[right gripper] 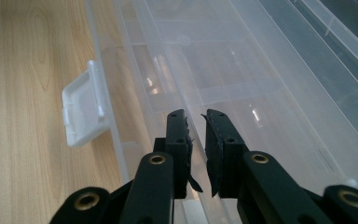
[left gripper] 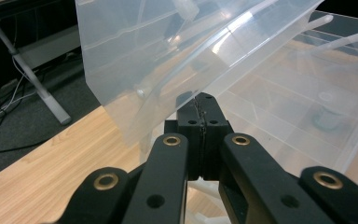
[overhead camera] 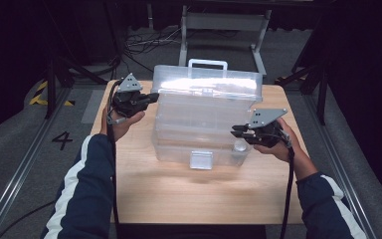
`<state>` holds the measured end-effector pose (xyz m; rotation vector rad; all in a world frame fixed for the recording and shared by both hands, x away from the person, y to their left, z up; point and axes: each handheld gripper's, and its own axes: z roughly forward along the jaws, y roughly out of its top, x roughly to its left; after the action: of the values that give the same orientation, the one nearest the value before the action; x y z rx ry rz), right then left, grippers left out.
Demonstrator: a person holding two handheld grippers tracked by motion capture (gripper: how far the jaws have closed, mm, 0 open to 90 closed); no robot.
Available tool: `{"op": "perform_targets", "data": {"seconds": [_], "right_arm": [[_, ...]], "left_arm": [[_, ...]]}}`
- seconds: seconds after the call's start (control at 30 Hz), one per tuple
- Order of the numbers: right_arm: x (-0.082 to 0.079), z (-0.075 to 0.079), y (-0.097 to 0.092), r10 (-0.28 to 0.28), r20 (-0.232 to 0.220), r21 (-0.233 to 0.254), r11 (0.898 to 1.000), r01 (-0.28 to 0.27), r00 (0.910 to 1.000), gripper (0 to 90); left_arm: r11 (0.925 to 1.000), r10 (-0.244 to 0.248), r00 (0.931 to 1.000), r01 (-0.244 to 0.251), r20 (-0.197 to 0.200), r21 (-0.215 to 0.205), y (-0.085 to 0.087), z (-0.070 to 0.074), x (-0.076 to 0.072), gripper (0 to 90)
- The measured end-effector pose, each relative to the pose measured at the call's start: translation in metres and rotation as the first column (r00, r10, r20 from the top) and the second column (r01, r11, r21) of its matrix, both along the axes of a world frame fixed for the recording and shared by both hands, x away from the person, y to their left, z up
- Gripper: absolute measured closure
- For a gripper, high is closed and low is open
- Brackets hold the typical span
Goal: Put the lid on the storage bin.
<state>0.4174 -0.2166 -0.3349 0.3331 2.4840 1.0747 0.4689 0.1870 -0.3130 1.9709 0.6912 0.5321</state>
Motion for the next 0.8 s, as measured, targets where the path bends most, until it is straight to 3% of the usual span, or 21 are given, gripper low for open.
{"op": "perform_targets", "data": {"seconds": [0.8], "right_arm": [[-0.012,-0.001,-0.03,-0.052,-0.004,0.047,0.998,0.052,0.9986,80.7]], "left_arm": [[0.9964,-0.045,0.999,0.045,-0.01,0.072,0.001,-0.005,-0.012,90.0]]}}
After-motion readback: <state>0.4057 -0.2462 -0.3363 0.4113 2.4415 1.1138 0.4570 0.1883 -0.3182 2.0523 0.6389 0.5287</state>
